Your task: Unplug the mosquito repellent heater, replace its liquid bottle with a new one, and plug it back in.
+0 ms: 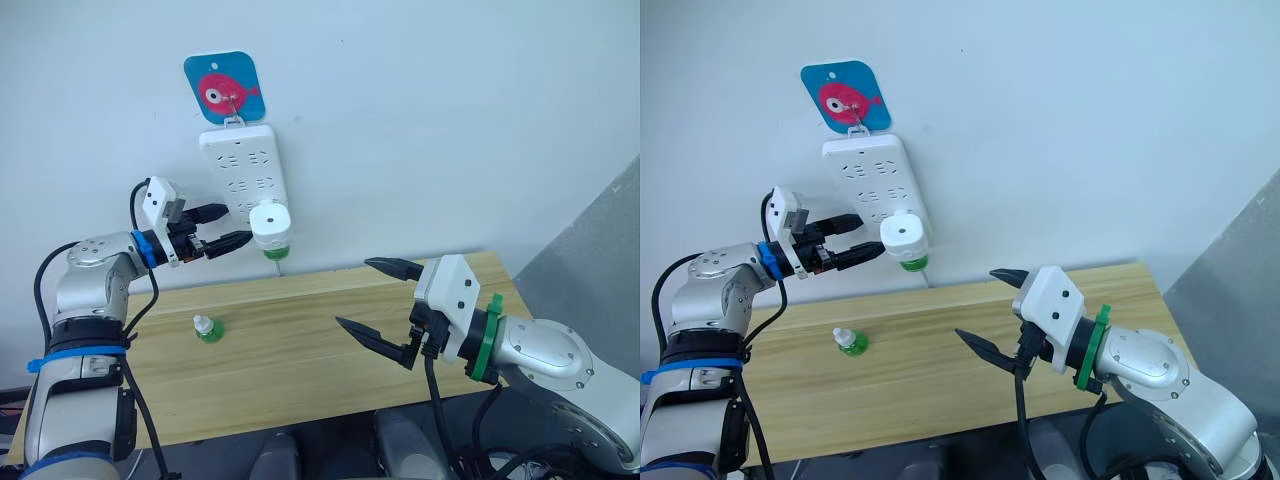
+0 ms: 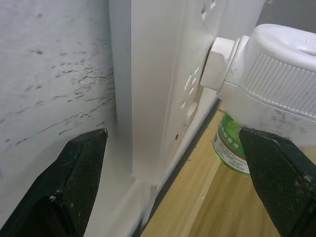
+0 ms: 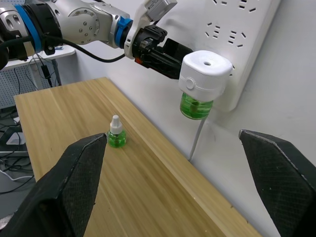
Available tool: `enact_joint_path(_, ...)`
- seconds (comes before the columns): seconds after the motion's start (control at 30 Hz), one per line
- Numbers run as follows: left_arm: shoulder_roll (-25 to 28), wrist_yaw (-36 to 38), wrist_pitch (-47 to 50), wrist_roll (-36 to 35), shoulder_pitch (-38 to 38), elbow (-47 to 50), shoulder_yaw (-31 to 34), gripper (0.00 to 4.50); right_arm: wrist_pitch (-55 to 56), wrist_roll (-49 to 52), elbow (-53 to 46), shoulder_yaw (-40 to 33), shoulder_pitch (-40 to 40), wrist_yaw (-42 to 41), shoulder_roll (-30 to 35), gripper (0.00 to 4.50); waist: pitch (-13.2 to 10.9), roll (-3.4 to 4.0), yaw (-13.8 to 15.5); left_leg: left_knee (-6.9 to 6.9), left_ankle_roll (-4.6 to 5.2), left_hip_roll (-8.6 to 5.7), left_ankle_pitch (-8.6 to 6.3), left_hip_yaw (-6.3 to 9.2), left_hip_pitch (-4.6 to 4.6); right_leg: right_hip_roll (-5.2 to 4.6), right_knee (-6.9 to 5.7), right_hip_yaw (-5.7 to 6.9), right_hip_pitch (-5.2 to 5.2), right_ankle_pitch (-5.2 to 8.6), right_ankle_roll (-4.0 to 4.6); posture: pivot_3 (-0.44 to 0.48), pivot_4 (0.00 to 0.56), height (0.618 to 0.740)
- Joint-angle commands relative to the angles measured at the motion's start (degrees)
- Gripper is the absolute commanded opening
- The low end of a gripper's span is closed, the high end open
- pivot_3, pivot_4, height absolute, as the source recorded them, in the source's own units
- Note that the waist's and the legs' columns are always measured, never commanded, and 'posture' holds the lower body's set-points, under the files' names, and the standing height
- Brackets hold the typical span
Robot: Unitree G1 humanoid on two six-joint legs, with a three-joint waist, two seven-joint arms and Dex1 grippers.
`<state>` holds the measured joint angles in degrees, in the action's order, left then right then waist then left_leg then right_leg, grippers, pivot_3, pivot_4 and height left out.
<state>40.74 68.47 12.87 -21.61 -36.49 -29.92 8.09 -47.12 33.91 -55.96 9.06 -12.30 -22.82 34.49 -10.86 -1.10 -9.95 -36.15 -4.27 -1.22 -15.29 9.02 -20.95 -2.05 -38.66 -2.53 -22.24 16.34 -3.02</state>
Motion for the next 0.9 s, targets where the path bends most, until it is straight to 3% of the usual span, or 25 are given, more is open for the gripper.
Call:
enact_joint_path(0.03,0.16,1.36,-0.62,0.79,-3.37,-1.39,-0.68,4.46,0.32,0.19,-1.96,-0.44,0.18,0.20,0.05,4.50,-0.02,-0.02,0.00,0.00,0.00,0.00,0.00,0.00,-0.01,0.00,0.00,0.00,0.00,0.00,0.00,-0.316,0.195,0.740)
enact_joint_path(0.4,0.70,1.60,0.94,3.63,-6.10,-4.30,-2.49,4.46,0.46,0.31,-2.15,-0.56,1.16,0.29,0.61,4.50,-0.10,-0.01,-0.07,-0.01,0.00,-0.01,0.00,0.02,-0.01,0.00,0.00,0.02,0.01,0.01,-0.01,-0.320,0.195,0.740)
enact_joint_path(0.5,0.75,2.09,0.52,3.72,-6.78,-5.04,-2.28,3.91,0.56,0.36,-2.01,-0.49,1.23,0.09,0.66,4.50,-0.18,-0.02,-0.10,-0.01,0.00,-0.01,0.00,0.01,-0.01,0.00,0.00,0.01,0.01,0.00,-0.01,-0.315,0.196,0.740)
enact_joint_path(0.77,0.25,2.71,0.53,3.23,-7.29,-4.40,-2.29,1.58,0.50,0.77,-2.21,-0.74,1.81,-0.41,1.18,4.50,-0.51,-0.05,-0.19,0.00,0.00,-0.01,0.00,0.01,-0.01,0.00,0.00,0.01,0.00,0.01,-0.01,-0.311,0.196,0.740)
enact_joint_path(0.9,0.41,3.15,1.21,3.00,-7.09,-3.34,-2.19,1.36,0.33,0.82,-2.29,-0.91,1.95,-0.13,1.21,4.50,-0.69,-0.12,-0.21,-0.02,-0.01,-0.01,0.01,0.02,-0.01,0.00,0.00,0.01,0.00,0.01,-0.01,-0.311,0.196,0.740)
